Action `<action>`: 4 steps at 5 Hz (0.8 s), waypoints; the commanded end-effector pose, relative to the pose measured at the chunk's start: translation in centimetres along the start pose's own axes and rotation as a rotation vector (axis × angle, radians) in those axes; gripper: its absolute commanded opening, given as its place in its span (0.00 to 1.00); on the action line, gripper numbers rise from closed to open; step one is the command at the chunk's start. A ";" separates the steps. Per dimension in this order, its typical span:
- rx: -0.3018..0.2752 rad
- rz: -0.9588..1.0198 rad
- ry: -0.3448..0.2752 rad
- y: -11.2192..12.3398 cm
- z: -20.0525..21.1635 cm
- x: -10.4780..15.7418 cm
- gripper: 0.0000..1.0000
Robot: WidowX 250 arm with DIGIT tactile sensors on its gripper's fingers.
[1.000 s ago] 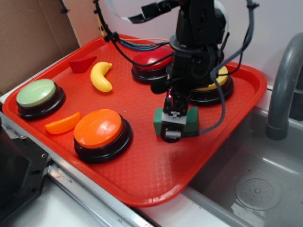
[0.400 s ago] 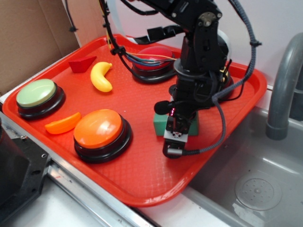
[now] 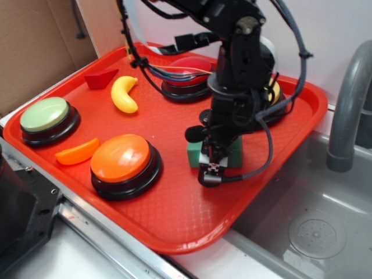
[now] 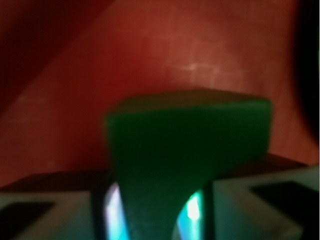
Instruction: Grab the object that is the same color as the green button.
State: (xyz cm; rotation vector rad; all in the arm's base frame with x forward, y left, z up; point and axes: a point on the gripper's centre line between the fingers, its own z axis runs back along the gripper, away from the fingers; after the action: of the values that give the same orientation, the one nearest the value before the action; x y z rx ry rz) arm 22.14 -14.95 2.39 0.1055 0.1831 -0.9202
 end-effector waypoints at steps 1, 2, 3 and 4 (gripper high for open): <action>0.096 0.233 -0.194 -1.0 10.5 -4.7 0.00; 0.057 0.476 -0.124 -1.3 15.0 -8.2 0.00; 0.012 0.713 -0.025 -1.8 16.9 -11.6 0.00; 0.000 0.921 0.027 -1.8 17.5 -13.8 0.00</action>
State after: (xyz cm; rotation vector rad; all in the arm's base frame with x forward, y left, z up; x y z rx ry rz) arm 15.11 -6.27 21.41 0.2057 0.1790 -0.0197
